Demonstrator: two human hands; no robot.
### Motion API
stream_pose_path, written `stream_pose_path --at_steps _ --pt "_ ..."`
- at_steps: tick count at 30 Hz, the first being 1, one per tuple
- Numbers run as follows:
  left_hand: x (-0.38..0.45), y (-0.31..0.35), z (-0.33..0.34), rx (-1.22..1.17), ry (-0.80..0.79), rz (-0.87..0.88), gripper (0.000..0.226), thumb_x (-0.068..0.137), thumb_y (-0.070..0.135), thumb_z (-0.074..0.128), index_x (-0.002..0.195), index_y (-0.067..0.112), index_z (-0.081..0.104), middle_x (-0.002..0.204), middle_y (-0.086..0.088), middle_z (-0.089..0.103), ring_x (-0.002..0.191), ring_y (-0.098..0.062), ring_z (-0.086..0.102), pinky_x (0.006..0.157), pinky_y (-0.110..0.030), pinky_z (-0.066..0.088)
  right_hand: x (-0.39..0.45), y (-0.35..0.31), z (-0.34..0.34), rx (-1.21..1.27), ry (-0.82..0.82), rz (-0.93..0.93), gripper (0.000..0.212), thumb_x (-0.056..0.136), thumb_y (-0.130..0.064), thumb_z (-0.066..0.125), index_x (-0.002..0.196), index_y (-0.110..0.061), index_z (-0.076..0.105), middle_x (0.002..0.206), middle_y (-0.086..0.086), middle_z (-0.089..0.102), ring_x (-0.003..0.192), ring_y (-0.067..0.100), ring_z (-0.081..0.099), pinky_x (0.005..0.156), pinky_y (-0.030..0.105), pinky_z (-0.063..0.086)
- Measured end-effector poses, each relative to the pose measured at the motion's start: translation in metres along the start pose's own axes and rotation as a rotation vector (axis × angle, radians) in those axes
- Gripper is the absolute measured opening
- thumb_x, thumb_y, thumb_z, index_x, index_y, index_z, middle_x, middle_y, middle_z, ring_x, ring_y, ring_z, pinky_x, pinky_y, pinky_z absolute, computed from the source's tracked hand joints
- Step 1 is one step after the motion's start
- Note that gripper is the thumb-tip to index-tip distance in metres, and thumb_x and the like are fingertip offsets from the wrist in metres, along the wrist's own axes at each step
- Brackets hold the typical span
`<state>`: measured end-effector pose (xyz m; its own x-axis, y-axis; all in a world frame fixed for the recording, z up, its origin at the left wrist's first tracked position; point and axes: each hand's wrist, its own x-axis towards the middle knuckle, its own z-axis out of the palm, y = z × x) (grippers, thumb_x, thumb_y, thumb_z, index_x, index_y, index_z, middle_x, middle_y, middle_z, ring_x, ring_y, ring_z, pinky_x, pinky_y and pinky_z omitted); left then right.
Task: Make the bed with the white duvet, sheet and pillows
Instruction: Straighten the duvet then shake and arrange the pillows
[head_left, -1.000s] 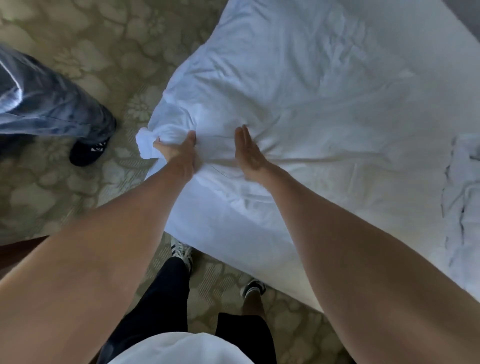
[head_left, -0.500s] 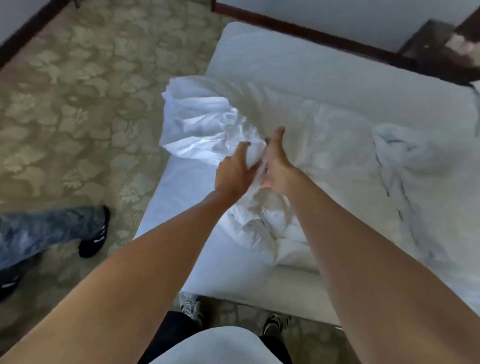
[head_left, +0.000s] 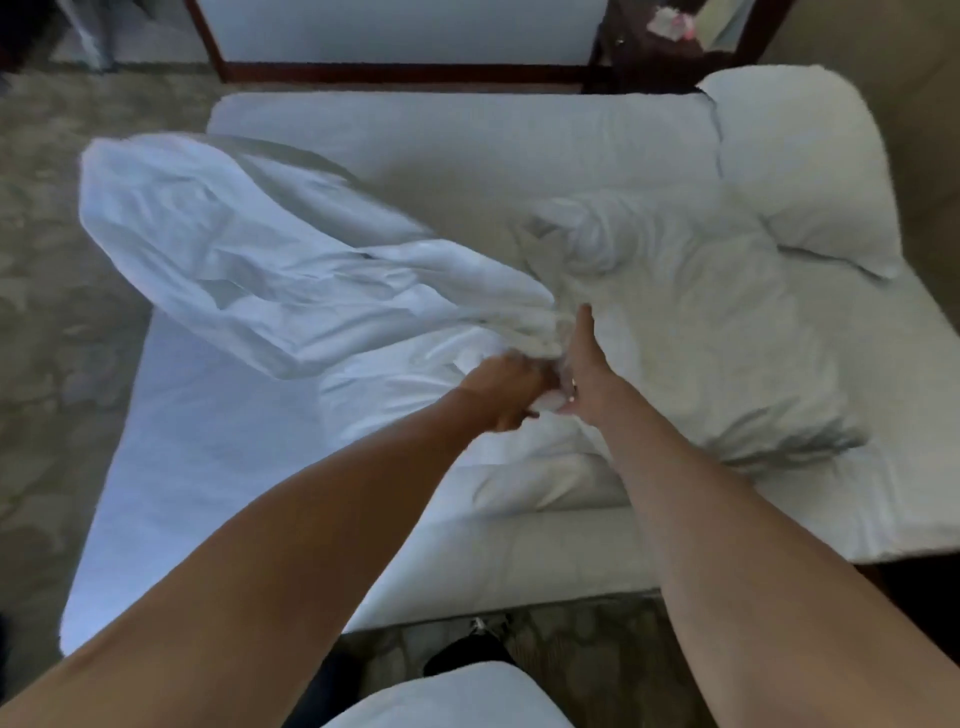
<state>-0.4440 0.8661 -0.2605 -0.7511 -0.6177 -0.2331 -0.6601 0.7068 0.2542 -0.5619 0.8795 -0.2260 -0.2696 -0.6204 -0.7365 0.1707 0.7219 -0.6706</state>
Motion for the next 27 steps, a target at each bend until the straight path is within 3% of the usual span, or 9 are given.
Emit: stream_pose_path --at_steps 2,4,6,8,11,16,19,23,27 --pt "0.021 0.032 0.012 0.105 -0.171 0.104 0.061 0.085 0.028 0.072 0.140 0.025 0.047 0.138 -0.005 0.054 0.125 -0.029 0.051 0.091 -0.038 0.047 0.008 0.015 -0.038 -0.027 0.083 0.100 0.091 0.080 -0.087 0.015 0.125 -0.019 0.058 0.110 0.001 0.059 0.091 0.025 0.056 0.077 0.038 0.050" --pt "0.032 0.053 0.025 0.192 -0.294 0.174 0.061 0.085 0.027 0.072 0.141 0.025 0.048 0.142 -0.003 0.050 0.130 -0.027 0.045 0.096 -0.037 0.042 0.023 0.035 -0.065 -0.078 0.075 0.172 0.102 0.069 -0.093 0.015 0.125 -0.020 0.059 0.114 0.005 0.063 0.088 0.028 0.060 0.063 0.035 0.050" --pt "0.037 0.061 0.036 0.173 -0.342 0.142 0.061 0.085 0.027 0.072 0.141 0.025 0.047 0.142 -0.002 0.050 0.129 -0.026 0.048 0.094 -0.036 0.042 0.028 0.047 -0.077 -0.066 0.059 0.203 0.102 0.070 -0.092 0.020 0.130 -0.020 0.058 0.122 0.008 0.063 0.096 0.030 0.061 0.061 0.035 0.050" --pt "0.039 0.061 0.039 0.124 -0.319 0.105 0.061 0.084 0.027 0.073 0.140 0.028 0.046 0.139 -0.001 0.053 0.124 -0.027 0.053 0.087 -0.037 0.046 0.020 0.046 -0.078 -0.065 0.063 0.158 0.091 0.081 -0.084 0.025 0.140 -0.018 0.049 0.132 0.004 0.055 0.109 0.029 0.056 0.076 0.041 0.052" --pt "0.037 0.061 0.034 0.100 -0.221 0.044 0.058 0.088 0.022 0.069 0.140 0.030 0.044 0.131 -0.003 0.055 0.114 -0.027 0.059 0.075 -0.034 0.044 0.023 0.038 -0.078 -0.087 0.068 0.042 0.073 0.094 -0.068 0.027 0.148 -0.020 0.035 0.148 0.005 0.042 0.130 0.030 0.045 0.108 0.047 0.039" --pt "0.030 0.065 0.041 0.081 -0.198 0.016 0.072 0.092 0.027 0.063 0.151 0.029 0.021 0.137 -0.008 0.048 0.106 -0.031 0.061 0.071 -0.034 0.043 0.034 0.022 -0.075 -0.146 0.082 0.012 0.072 0.096 -0.063 0.030 0.151 -0.016 0.032 0.153 0.009 0.037 0.136 0.032 0.039 0.110 0.044 0.033" --pt "0.028 0.059 0.041 0.012 -0.261 0.068 0.084 0.093 0.043 0.058 0.155 0.030 0.003 0.136 -0.009 0.048 0.107 -0.033 0.060 0.083 -0.038 0.047 0.042 0.024 -0.074 -0.265 0.118 0.057 0.076 0.092 -0.065 0.033 0.149 -0.015 0.035 0.149 0.012 0.041 0.133 0.035 0.042 0.110 0.050 0.036" --pt "0.029 0.050 0.040 0.060 -0.067 0.183 0.071 0.094 0.052 0.046 0.153 0.025 0.017 0.113 -0.005 0.055 0.097 -0.026 0.058 0.088 -0.037 0.039 0.044 0.034 -0.080 -0.400 0.210 0.141 0.065 0.099 -0.048 0.024 0.145 -0.004 0.038 0.148 0.019 0.041 0.134 0.037 0.040 0.114 0.045 0.030" --pt "0.038 0.022 0.028 0.165 0.216 0.173 0.059 0.086 0.034 0.058 0.140 0.015 0.046 0.116 -0.010 0.060 0.097 -0.031 0.060 0.083 -0.040 0.042 0.039 0.021 -0.073 -0.432 0.290 0.113 0.063 0.101 -0.045 0.026 0.149 -0.003 0.031 0.153 0.017 0.033 0.140 0.035 0.034 0.116 0.043 0.027"
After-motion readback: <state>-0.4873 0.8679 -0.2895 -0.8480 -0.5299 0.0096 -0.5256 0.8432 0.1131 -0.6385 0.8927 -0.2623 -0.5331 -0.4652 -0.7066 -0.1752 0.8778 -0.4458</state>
